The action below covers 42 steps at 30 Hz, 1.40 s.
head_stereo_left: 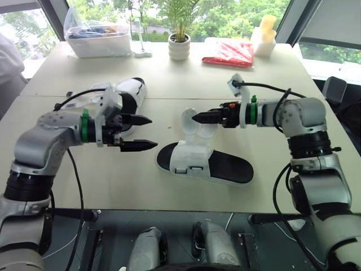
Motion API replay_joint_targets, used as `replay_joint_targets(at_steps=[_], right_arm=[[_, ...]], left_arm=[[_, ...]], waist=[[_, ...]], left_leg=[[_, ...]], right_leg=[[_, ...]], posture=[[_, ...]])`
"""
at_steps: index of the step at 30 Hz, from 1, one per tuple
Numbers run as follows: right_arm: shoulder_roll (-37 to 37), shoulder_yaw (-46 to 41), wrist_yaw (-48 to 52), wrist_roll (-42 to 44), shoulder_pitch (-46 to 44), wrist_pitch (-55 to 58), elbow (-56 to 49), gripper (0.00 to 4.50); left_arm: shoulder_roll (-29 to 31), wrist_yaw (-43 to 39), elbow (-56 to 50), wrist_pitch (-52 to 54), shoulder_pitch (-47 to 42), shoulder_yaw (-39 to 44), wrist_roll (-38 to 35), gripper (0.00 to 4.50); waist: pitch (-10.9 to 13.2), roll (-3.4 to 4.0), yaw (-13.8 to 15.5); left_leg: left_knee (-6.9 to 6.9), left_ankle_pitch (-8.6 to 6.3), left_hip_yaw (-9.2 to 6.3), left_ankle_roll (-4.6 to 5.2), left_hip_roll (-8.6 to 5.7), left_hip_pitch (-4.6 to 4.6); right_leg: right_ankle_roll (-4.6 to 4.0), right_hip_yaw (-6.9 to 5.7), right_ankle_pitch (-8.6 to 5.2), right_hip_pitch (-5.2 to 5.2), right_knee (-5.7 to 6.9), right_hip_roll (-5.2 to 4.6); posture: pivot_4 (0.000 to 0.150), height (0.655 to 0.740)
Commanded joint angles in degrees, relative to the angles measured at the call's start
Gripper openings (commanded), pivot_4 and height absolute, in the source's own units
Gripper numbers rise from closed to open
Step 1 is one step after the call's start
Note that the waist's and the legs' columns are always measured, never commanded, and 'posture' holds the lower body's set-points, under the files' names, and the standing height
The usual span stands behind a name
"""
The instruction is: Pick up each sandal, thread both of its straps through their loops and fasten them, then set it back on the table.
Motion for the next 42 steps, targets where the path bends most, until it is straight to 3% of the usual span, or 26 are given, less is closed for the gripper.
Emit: replay_joint_targets(at_steps=[1,7,10,13,17,18,20,21,28,33,42], right_arm=[[2.31,-1.78,0.5,-0.44,-3.32,-1.22,2.78,4.46],[7.48,-0.23,1.02,-4.13,-6.78,-4.74,11.71,4.46],[9.55,-1.19,-0.82,-7.18,-8.48,-8.93,17.74,3.68],[9.47,-2.18,0.72,-8.01,-9.03,-11.45,18.79,2.14],[8.09,-2.13,3.9,-7.68,-7.63,-10.52,15.22,0.18],[7.65,-1.72,4.66,-7.77,-6.89,-10.26,13.76,0.0],[6.9,-0.75,5.84,-8.18,-5.17,-10.01,10.67,0.0],[6.49,-0.24,6.33,-8.35,-4.02,-9.86,8.62,0.0],[4.15,1.2,8.93,-8.53,2.16,-13.2,-5.57,0.0],[2.03,1.27,10.84,-7.16,6.56,-13.48,-16.09,0.0],[0.57,1.73,4.56,-17.5,18.19,-37.33,-27.64,0.0]], left_arm=[[-1.46,0.44,1.07,-2.64,-1.04,-0.52,1.51,4.5],[-1.52,-1.68,2.78,-4.25,-1.43,-1.86,3.17,4.5],[-1.95,-2.58,3.9,-5.16,-1.94,-2.23,3.72,4.5],[-2.86,-3.66,5.65,-5.18,-2.47,-2.2,3.37,3.71],[-4.31,-5.25,8.29,-9.02,-1.44,-4.92,6.47,1.85],[-4.93,-5.53,8.74,-9.62,-1.23,-5.62,6.94,1.33],[-6.07,-6.06,9.94,-11.82,-0.89,-7.1,8.55,0.27],[-6.96,-5.85,11.23,-13.54,-0.88,-8.25,10.04,0.05],[-12.58,-2.62,20.28,-23.05,-2.55,-14.48,20.03,0.05],[-15.21,-2.67,23.77,-25.71,-3.67,-15.06,21.93,0.05],[-15.03,-4.78,24.15,-24.52,-3.0,-14.75,21.71,0.05]], waist=[[0.0,0.0,-0.04],[0.0,0.0,-0.16],[0.0,0.0,-0.13],[0.0,0.0,0.16],[0.0,0.0,-0.01],[0.0,0.01,-0.04],[0.0,0.01,-0.08],[0.0,0.01,-0.08],[0.0,0.01,0.23],[-0.01,0.0,0.33],[-0.02,-0.01,0.29]], left_leg=[[0.01,0.0,0.0,0.0,0.0,-0.02],[-0.01,0.0,0.02,0.0,0.01,-0.01],[-0.01,0.0,0.02,0.0,0.01,0.0],[-0.01,0.0,0.01,0.0,0.0,-0.05],[-0.01,0.0,0.0,0.0,-0.01,-0.05],[-0.01,0.0,0.01,0.0,0.0,-0.05],[-0.01,0.0,0.01,0.0,0.0,-0.05],[-0.01,0.0,0.01,0.0,0.0,-0.04],[0.0,0.0,0.03,0.0,0.0,-0.04],[0.0,0.0,0.02,0.0,-0.01,-0.03],[0.01,0.0,0.05,0.0,-0.01,0.04]], right_leg=[[0.0,0.0,0.0,0.0,0.0,0.0],[0.0,0.0,0.0,0.0,0.03,0.02],[0.0,0.0,0.0,0.0,0.05,0.02],[0.0,0.0,0.0,-0.01,0.04,0.01],[0.01,0.0,0.0,0.0,0.03,0.01],[0.01,-0.01,0.0,-0.01,0.03,0.01],[0.01,0.0,0.0,-0.01,0.03,0.02],[0.0,0.0,0.0,-0.01,0.04,0.02],[0.01,-0.01,0.0,-0.01,0.04,0.03],[0.01,-0.01,0.0,0.01,0.03,0.01],[0.02,-0.01,0.0,0.01,0.01,-0.01]], posture=[[0.15,0.7288],[0.15,0.7288],[0.15,0.7288],[0.15,0.7288],[0.15,0.7288],[0.15,0.7288],[0.15,0.7288],[0.15,0.7288],[0.15,0.7288],[0.15,0.7288],[0.15,0.7288]])
